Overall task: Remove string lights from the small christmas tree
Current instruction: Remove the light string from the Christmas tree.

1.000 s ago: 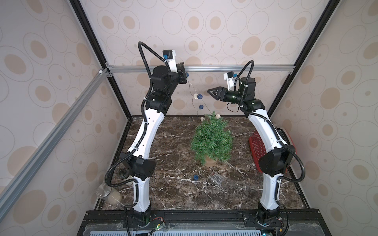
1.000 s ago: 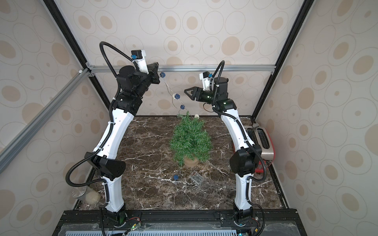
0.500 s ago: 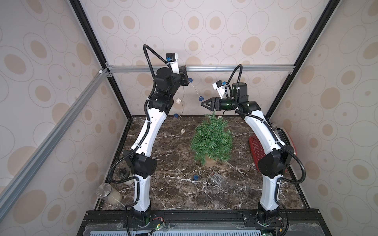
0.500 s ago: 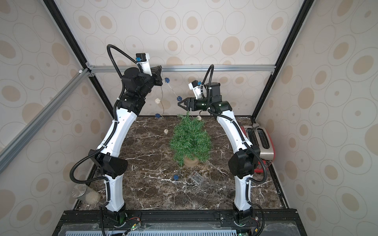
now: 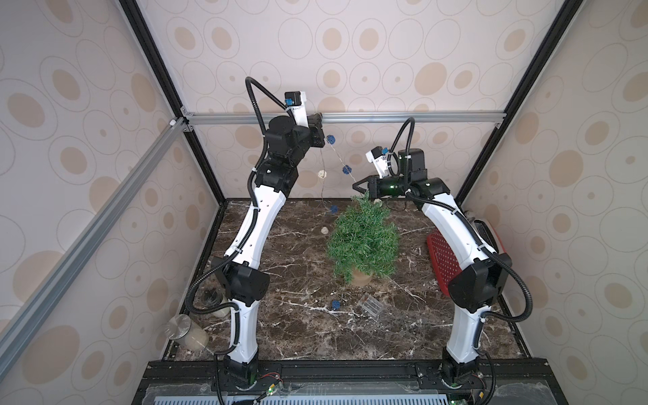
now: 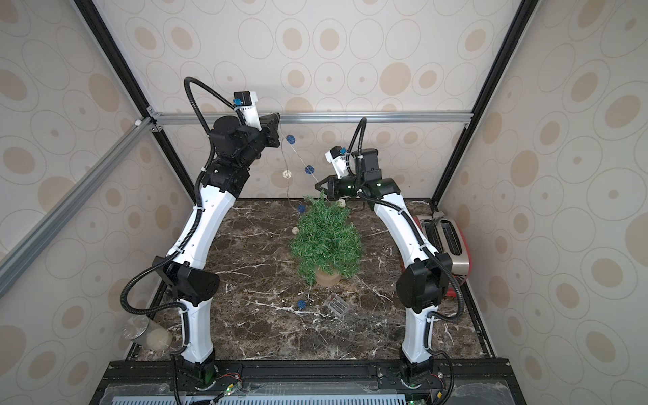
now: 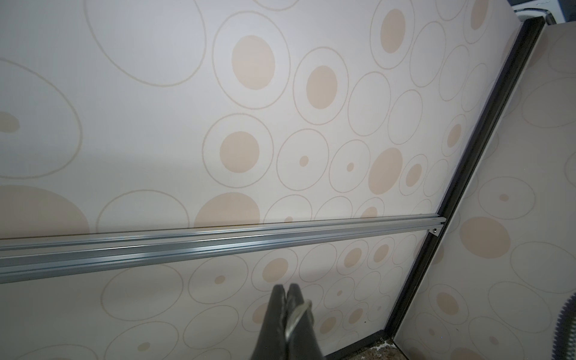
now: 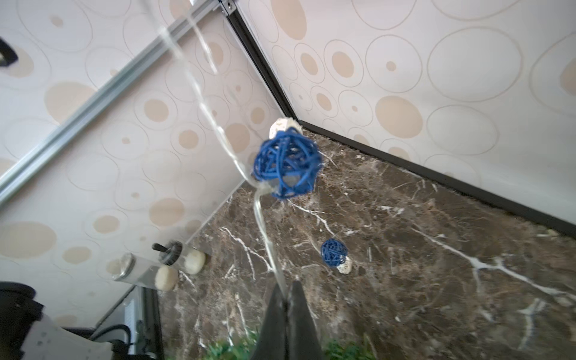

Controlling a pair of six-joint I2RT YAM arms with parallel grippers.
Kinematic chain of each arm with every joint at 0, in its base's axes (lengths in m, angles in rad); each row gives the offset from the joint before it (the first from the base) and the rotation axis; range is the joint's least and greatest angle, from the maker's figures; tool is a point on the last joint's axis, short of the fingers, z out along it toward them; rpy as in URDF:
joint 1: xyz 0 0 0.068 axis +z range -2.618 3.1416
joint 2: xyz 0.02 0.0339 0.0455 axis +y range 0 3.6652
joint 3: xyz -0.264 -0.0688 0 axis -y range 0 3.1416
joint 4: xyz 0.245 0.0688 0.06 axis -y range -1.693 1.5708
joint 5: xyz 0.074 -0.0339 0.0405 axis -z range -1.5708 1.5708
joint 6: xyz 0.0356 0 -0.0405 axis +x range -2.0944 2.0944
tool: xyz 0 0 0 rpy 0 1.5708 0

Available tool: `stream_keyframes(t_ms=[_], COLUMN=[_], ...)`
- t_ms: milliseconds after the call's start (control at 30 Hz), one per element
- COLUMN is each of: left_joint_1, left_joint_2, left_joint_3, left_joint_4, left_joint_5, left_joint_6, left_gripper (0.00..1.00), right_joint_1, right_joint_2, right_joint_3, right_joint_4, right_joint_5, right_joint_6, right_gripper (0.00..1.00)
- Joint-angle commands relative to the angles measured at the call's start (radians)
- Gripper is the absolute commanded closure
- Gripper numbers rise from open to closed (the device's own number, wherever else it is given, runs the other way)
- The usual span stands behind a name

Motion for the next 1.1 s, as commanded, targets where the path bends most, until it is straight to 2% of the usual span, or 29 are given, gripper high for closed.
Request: stream_keyframes(t_ms=[0, 300, 567, 767, 1067], left_joint_1=[0.008, -0.005, -0.012, -0.014, -0.016], left_joint_2=[0.012, 0.017, 0.036, 0.045, 0.053], left_joint_3=[0.040, 0.011, 0.002, -0.001, -0.006], left_joint_4=[0.024, -0.013, -0.026, -0.028, -0.042], left_joint_5=[0.037, 0.059, 0.060, 0.068, 0.067], left_joint_6=[-0.026, -0.013, -0.011, -0.012, -0.002], left_gripper=[1.00, 1.00, 1.00, 1.00, 1.00], right_joint_1=[-0.003, -0.042, -0.085, -0.085, -0.085], right_joint_2=[-0.078, -0.176, -0.205, -0.204, -0.134], right_joint_3=[-0.072, -0.254, -0.310, -0.300, -0.152], right_joint_4=[0.080, 0.214, 0.270, 0.289, 0.248], right_joint_5=[0.071, 0.218, 0.329, 0.402, 0.488], right_joint_6=[0.001, 0.061, 0.085, 0.077, 0.044], right_gripper=[1.00, 1.00, 1.00, 1.00, 1.00])
